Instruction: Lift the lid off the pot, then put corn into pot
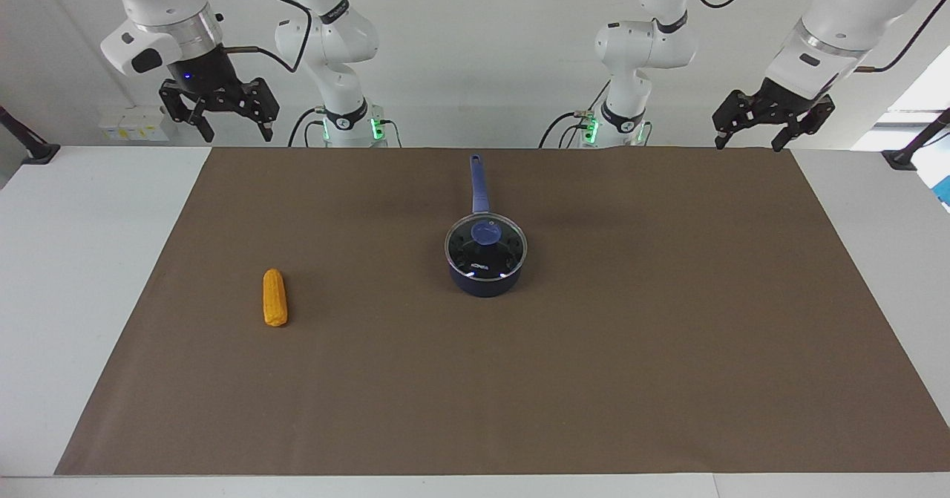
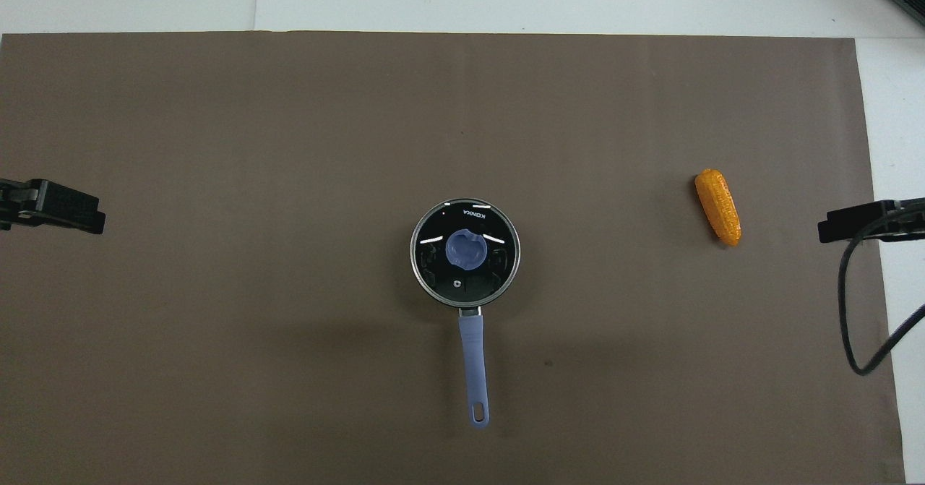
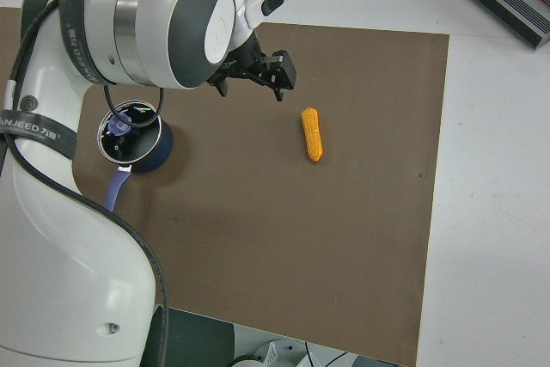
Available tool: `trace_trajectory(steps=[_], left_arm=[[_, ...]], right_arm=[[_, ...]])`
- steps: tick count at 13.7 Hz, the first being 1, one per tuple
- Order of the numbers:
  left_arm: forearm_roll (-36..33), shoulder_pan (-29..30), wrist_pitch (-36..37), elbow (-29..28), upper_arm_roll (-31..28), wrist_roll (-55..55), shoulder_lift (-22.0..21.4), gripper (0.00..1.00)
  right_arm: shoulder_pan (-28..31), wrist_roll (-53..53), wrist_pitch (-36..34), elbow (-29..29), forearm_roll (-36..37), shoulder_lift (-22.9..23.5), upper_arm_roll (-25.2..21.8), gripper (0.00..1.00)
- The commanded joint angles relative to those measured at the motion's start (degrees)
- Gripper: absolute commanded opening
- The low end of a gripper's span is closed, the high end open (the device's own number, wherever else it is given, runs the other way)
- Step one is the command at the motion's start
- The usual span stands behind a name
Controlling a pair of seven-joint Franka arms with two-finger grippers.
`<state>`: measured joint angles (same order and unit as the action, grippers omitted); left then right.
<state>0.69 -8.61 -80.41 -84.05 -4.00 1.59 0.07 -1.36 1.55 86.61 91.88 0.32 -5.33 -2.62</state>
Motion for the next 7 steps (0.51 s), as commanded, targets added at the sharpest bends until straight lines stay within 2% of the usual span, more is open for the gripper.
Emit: trace_trajectory(steps=[1,7], left_arm=[[-0.78,-0.71,0.43,1.35,-0.48,0.87,0.55,1.0],[-0.6,-0.18,0.52,0.73,-0.48,0.44,0.19,1.0]], right_arm=[[0.4,-0.15,-0.57,-0.3,-1.02,-0.12,0.16,1.0],[0.4,-0.15,-0.57,-0.3,-1.02,-0.12,0.08,1.0]])
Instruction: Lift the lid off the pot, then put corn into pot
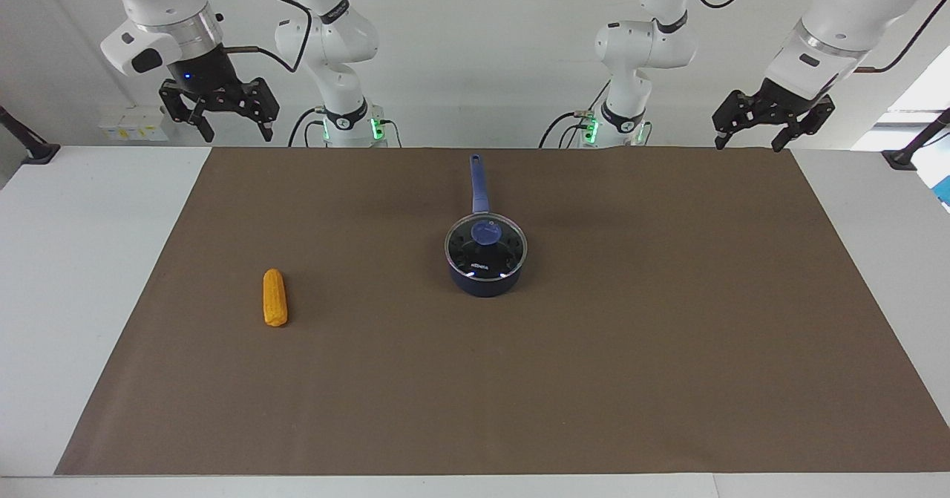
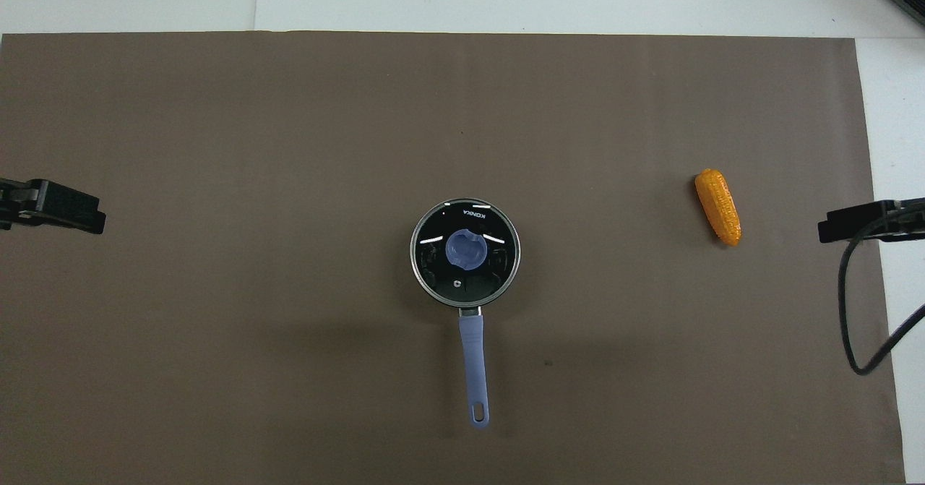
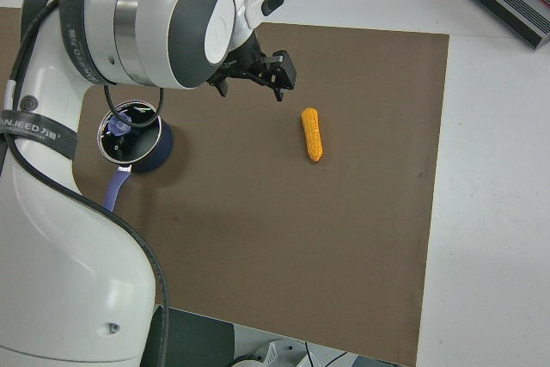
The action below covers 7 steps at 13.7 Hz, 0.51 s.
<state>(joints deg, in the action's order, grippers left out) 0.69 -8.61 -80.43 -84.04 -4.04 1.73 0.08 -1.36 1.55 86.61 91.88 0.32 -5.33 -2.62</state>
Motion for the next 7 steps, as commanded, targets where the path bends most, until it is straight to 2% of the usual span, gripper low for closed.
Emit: trace_trajectory(steps=[1,7], left_arm=[[-0.51,-0.44,0.62,0.64,-0.53,0.2,0.01,1.0],[0.19,-0.88,0.62,0.46,-0.44,0.03,0.01,1.0]], right_arm=[[0.4,-0.15,-0.57,-0.3,-1.02,-0.12,0.08,1.0],[0.4,-0.15,-0.57,-0.3,-1.02,-0.12,0.08,1.0]])
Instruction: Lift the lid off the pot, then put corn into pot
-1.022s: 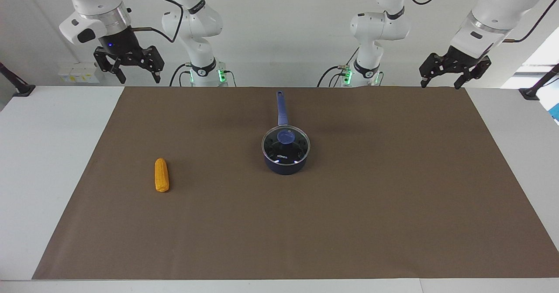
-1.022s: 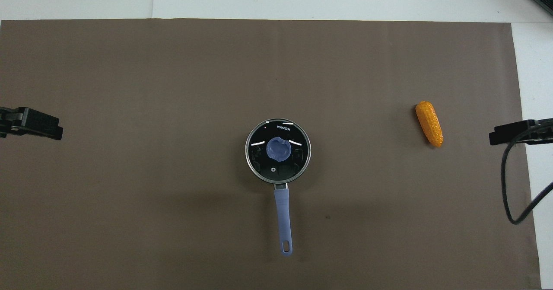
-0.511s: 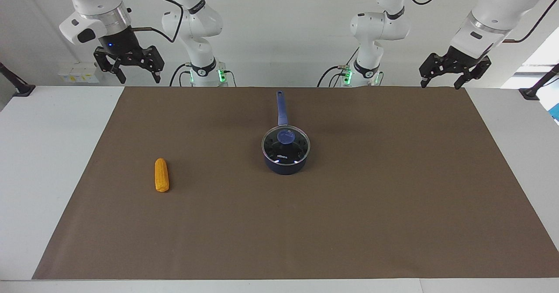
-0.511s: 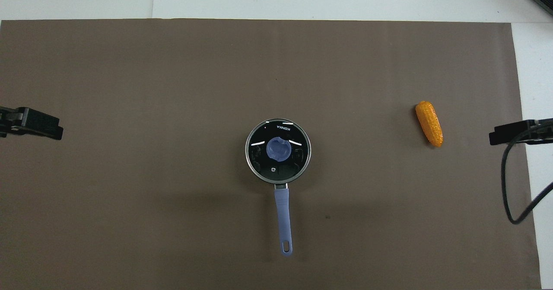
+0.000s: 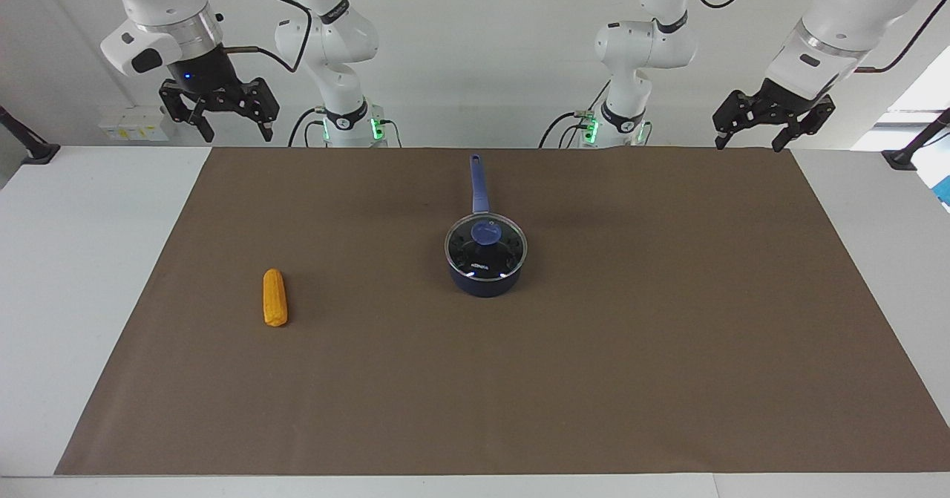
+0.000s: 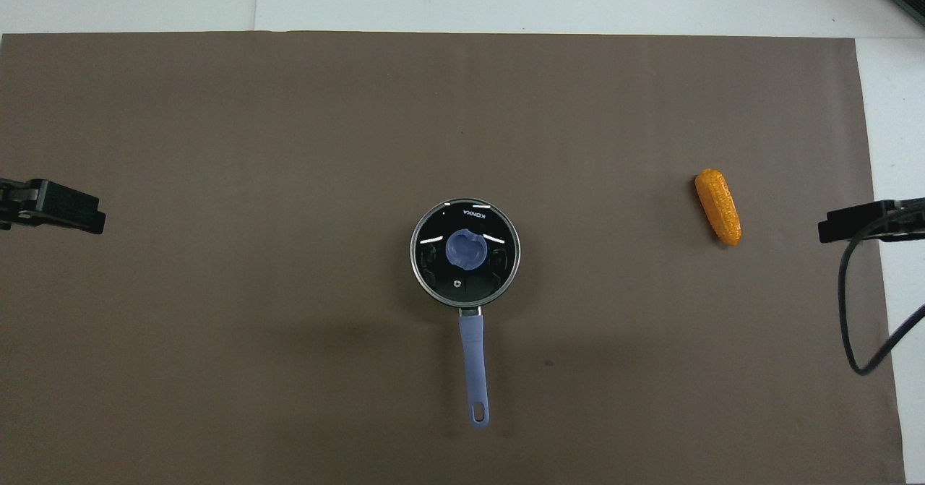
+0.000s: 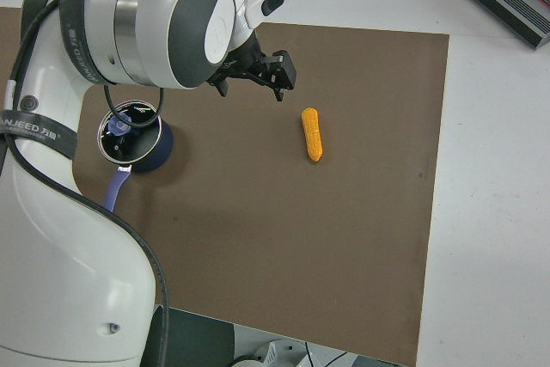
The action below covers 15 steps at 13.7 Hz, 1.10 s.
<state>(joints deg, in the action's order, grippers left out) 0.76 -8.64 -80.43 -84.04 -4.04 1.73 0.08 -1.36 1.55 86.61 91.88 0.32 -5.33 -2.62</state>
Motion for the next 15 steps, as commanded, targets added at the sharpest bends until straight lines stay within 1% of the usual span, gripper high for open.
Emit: trace_trajectory(steps=[1,7,9,15], left_arm=[[0.2,-0.94,0.62,0.46,-0.44,0.29,0.01,1.0],[0.73,-1.73,0.27,0.37,-0.44,-0.49,-0.08,1.0],[2.39,-1.29,0.18,-0.24,-0.44,-0.85,-0.25,1.0],[2.23,-3.31,-1.05,-0.77,-0.36,-0.58,-0.25,1.0]], right_arm=[[0.4,-0.15,-0.57,-0.3,-1.02,-0.12,0.08,1.0],[0.4,-0.15,-0.57,-0.3,-1.02,-0.12,0.08,1.0],[0.4,-0.15,-0.57,-0.3,-1.02,-0.12,0.08,1.0],[0.75,0.2,-0.74,-0.21,-0.93,-0.21,-0.27,1.0]])
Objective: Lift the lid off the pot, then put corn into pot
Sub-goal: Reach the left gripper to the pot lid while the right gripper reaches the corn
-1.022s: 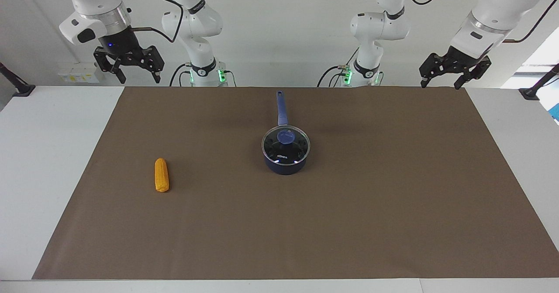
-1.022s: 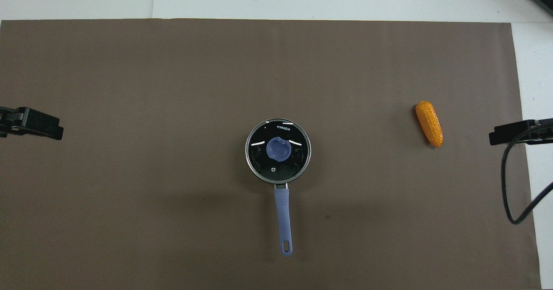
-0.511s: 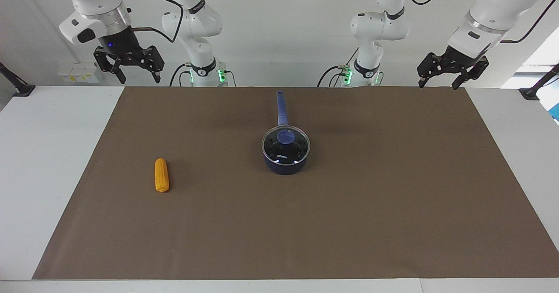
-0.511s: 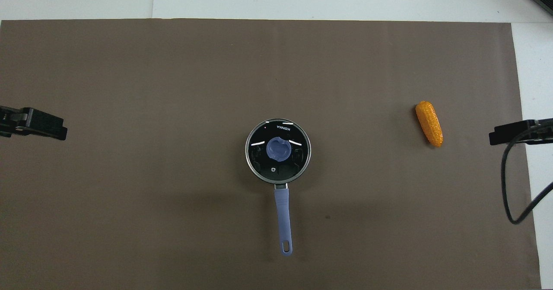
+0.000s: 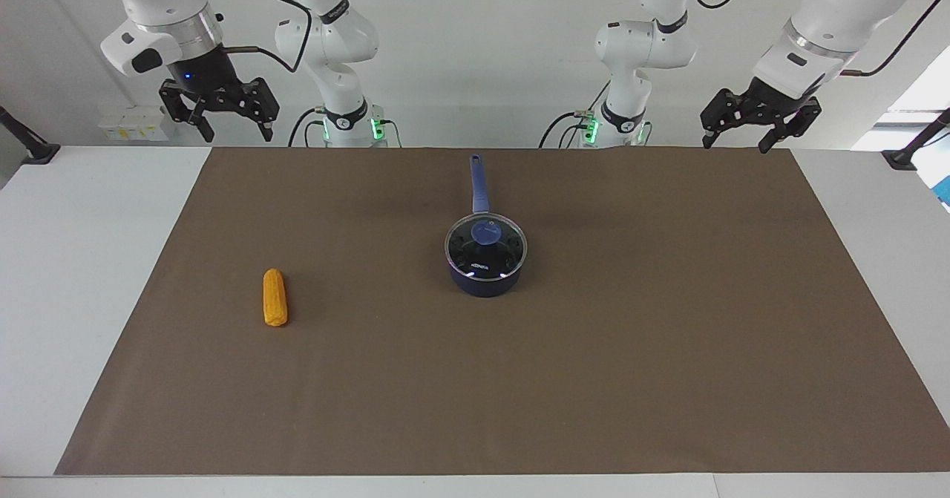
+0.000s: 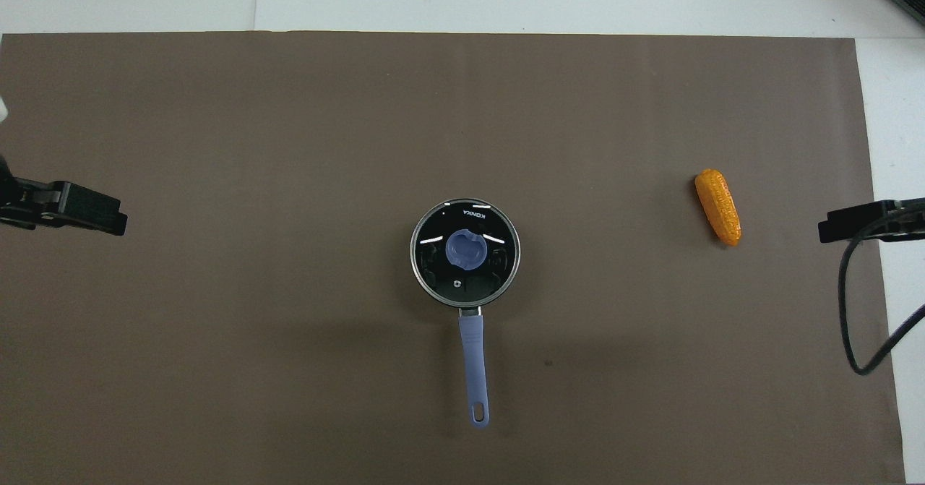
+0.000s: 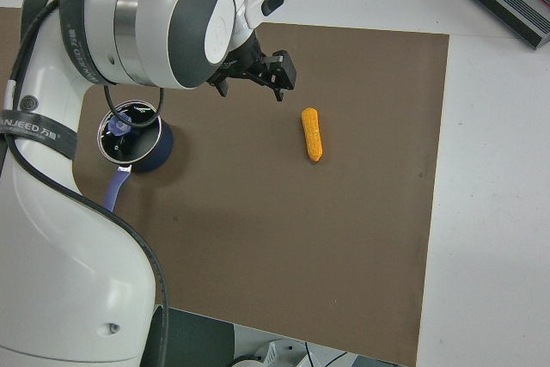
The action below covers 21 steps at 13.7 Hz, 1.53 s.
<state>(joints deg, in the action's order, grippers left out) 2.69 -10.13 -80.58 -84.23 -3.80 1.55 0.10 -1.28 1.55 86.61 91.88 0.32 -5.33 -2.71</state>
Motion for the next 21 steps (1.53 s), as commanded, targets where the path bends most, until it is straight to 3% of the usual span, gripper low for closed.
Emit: trace_trajectory(steps=[1,4,7,15,21], left_arm=[[0.3,-2.08,-0.98,-0.59,-0.6,-0.58,-0.27,1.0],[1.61,-2.26,-0.98,-1.37,-0.51,-0.76,-0.45,1.0],[2.14,-3.13,-3.25,-1.81,-0.07,-0.67,-0.36,1.0],[2.14,-13.85,-12.74,-9.45,0.02,-7.16,0.61,1.0],[1.7,-21.14,-18.81,-10.25,0.02,-14.9,4.82,1.0]], right_arm=[[0.58,0.55,-0.65,0.92,-0.85,-0.82,-0.19,1.0],[0.58,0.73,3.28,5.66,-0.93,-1.7,-0.19,1.0],[1.36,5.37,13.65,10.59,-0.93,0.66,-0.19,1.0],[2.6,18.65,36.41,10.87,-0.85,19.55,-0.19,1.0],[4.0,25.86,44.42,14.63,-0.85,26.15,-0.19,1.0]])
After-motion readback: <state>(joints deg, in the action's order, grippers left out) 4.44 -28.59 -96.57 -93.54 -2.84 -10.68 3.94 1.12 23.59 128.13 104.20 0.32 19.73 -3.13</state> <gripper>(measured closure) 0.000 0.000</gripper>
